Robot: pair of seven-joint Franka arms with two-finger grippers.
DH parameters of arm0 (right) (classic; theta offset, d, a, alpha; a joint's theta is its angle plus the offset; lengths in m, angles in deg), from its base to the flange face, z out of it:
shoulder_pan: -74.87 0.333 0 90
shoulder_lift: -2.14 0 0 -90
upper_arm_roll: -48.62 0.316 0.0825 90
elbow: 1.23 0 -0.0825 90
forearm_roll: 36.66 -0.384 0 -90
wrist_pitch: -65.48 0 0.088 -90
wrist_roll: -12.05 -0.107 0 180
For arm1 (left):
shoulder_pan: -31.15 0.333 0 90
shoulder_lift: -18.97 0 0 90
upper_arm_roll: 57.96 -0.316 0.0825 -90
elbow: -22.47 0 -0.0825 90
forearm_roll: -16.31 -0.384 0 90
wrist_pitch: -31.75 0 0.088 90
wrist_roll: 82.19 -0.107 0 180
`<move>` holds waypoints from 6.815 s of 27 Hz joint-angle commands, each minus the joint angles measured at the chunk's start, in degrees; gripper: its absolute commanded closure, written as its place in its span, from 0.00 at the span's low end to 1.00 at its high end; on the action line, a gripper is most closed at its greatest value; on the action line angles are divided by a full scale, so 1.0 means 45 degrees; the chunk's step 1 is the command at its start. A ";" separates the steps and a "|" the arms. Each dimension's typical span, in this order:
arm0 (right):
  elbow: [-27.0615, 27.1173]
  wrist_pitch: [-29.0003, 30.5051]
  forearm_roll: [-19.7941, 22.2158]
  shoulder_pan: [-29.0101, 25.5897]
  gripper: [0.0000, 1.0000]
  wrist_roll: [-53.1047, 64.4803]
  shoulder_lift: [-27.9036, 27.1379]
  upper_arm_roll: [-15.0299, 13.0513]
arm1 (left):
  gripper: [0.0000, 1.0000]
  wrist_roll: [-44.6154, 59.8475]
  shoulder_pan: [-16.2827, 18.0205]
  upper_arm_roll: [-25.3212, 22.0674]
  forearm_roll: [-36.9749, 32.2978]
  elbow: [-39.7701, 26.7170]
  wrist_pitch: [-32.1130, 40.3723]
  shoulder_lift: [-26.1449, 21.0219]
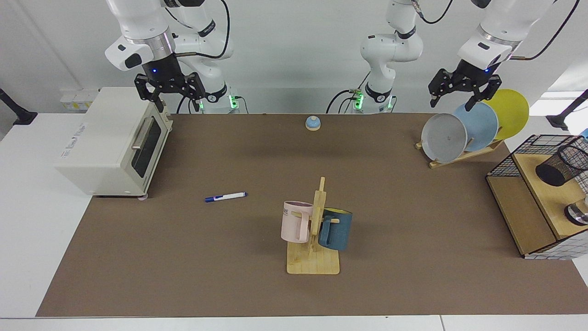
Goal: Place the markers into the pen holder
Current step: 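Move the right gripper toward the white marker with blue cap, then lower the right gripper over the marker and close on it, then lift the marker with the right gripper toward the table middle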
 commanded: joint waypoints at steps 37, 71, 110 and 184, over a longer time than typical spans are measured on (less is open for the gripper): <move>-0.0990 0.1480 -0.0297 0.0209 0.00 -0.4169 -0.0701 0.0131 | 0.00 -0.0044 0.0138 -0.0023 0.0005 -0.0314 0.0409 0.0341; -0.5228 0.8785 -0.0649 0.0444 0.00 -1.5087 -0.3280 0.0111 | 0.00 0.0034 0.0177 -0.0081 0.0005 -0.0431 0.0448 0.0420; -0.6518 1.2458 -0.0610 0.0326 0.22 -1.6418 -0.4765 0.0111 | 0.00 0.0463 0.0137 -0.0023 0.0005 -0.0451 0.0819 0.0517; -0.2026 0.3200 -0.1896 0.2083 1.00 -1.6885 -0.1308 0.0326 | 0.00 0.0444 0.0001 0.0134 0.0005 -0.0314 0.1229 0.0517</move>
